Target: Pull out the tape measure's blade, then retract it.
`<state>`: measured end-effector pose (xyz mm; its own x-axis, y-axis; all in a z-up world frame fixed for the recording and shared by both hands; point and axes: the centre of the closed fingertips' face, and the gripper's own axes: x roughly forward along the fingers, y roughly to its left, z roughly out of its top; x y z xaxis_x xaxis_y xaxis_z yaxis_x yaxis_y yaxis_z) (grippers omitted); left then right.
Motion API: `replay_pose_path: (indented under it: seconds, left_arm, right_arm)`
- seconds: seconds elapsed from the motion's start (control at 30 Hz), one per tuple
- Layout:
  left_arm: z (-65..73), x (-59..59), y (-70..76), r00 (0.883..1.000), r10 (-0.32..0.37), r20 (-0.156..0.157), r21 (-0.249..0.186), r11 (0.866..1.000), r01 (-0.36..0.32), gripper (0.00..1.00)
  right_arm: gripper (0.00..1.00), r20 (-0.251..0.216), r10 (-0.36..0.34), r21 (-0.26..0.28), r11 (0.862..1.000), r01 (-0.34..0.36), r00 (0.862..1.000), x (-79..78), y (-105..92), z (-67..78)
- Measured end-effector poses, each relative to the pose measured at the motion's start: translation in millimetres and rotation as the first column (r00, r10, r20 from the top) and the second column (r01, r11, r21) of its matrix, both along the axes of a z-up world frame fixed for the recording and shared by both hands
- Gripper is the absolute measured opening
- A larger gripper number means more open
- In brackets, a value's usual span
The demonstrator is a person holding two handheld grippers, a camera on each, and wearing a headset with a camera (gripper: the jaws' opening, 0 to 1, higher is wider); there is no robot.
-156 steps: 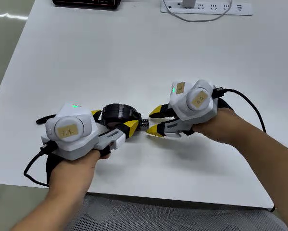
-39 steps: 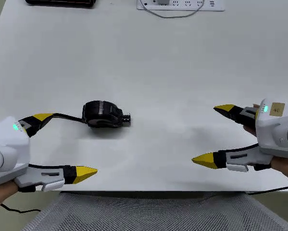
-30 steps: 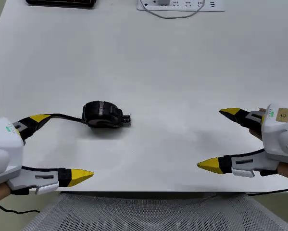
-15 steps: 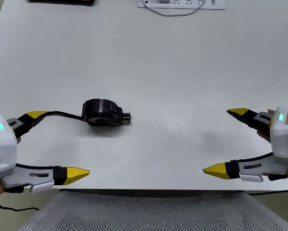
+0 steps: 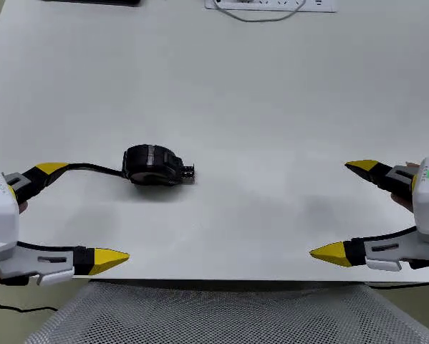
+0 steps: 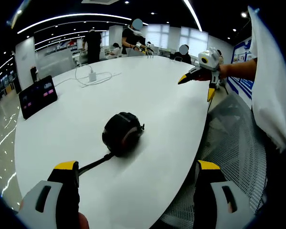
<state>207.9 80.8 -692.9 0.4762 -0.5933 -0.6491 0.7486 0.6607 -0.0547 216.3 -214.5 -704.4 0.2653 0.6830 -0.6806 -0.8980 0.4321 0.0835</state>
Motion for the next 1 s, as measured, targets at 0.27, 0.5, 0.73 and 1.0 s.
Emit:
replay_pose_path:
  seconds: [0.27,0.5,0.73,1.0]
  left_arm:
    - [-0.6,0.9,1.3,1.000,0.001,0.009,0.006,1.000,-0.001,0.99]
    - [-1.9,-3.0,-0.4,1.000,-0.006,-0.017,-0.003,1.000,0.006,0.99]
    - [-3.2,-3.1,-1.7,1.000,-0.016,-0.006,0.009,1.000,0.016,0.99]
    - [-4.8,-5.2,0.2,1.000,-0.023,-0.017,0.014,1.000,0.023,0.99]
  right_arm:
    - [0.91,-0.004,-0.003,0.001,1.000,0.003,1.000,0.0,-1.3,0.2]
    - [0.91,-0.005,-0.007,0.004,1.000,0.007,1.000,-0.1,-2.0,0.7]
    - [0.91,-0.008,-0.008,0.006,1.000,0.008,1.000,-0.9,-1.7,0.8]
    - [0.90,-0.012,-0.009,0.004,1.000,0.009,1.000,-2.2,-3.0,-0.7]
